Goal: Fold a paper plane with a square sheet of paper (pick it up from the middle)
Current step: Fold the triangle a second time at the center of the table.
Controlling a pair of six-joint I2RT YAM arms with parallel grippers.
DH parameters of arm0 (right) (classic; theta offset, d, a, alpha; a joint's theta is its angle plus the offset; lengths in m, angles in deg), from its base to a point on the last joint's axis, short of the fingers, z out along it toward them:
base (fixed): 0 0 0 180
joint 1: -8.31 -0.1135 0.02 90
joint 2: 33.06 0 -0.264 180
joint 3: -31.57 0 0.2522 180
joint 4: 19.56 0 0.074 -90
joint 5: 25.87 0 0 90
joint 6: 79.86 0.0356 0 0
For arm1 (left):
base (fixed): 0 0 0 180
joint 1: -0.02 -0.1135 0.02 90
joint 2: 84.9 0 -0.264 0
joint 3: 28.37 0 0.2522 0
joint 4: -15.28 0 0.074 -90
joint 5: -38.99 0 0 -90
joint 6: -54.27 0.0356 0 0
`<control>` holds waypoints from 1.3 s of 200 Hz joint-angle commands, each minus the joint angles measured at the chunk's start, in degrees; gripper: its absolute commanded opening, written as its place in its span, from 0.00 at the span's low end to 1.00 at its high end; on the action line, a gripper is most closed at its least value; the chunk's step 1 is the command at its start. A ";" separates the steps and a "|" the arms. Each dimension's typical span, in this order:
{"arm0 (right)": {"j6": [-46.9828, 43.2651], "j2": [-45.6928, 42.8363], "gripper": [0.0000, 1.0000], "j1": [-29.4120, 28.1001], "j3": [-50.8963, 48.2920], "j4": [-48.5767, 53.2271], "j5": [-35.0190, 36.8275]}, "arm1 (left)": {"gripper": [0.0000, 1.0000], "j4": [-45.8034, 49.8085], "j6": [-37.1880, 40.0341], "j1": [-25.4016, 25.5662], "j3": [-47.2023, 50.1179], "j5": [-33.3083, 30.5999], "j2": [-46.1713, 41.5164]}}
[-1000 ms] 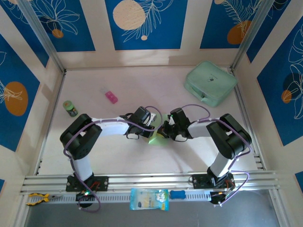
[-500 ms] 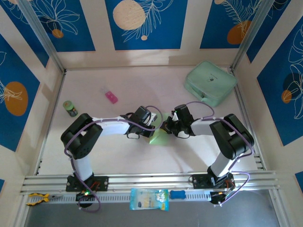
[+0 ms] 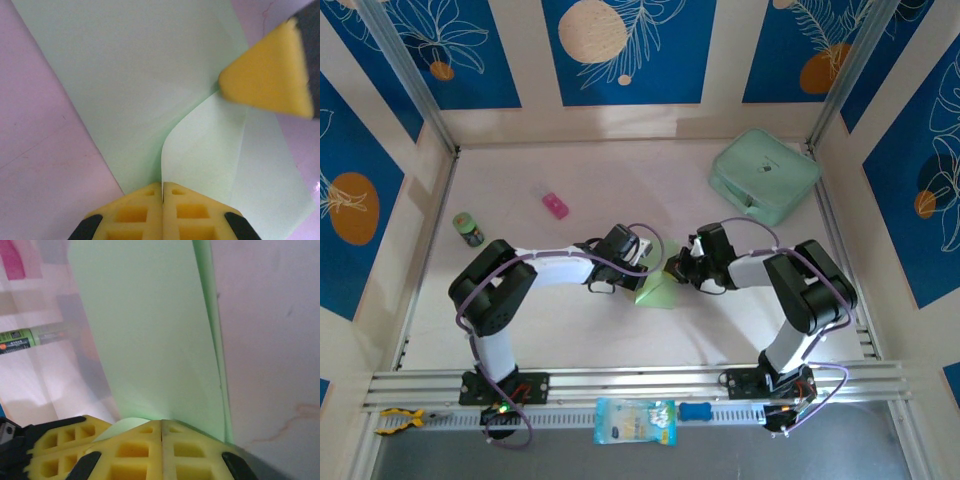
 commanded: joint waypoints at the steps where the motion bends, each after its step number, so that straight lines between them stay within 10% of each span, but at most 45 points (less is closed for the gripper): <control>1: -2.40 -0.74 0.00 1.35 -0.40 1.50 -1.35 | 0.00 3.73 1.64 -0.56 0.07 -0.11 2.12; 260: 1.09 3.13 0.00 -6.58 -1.05 1.62 0.02 | 0.00 3.81 1.73 -0.51 0.27 -0.09 1.44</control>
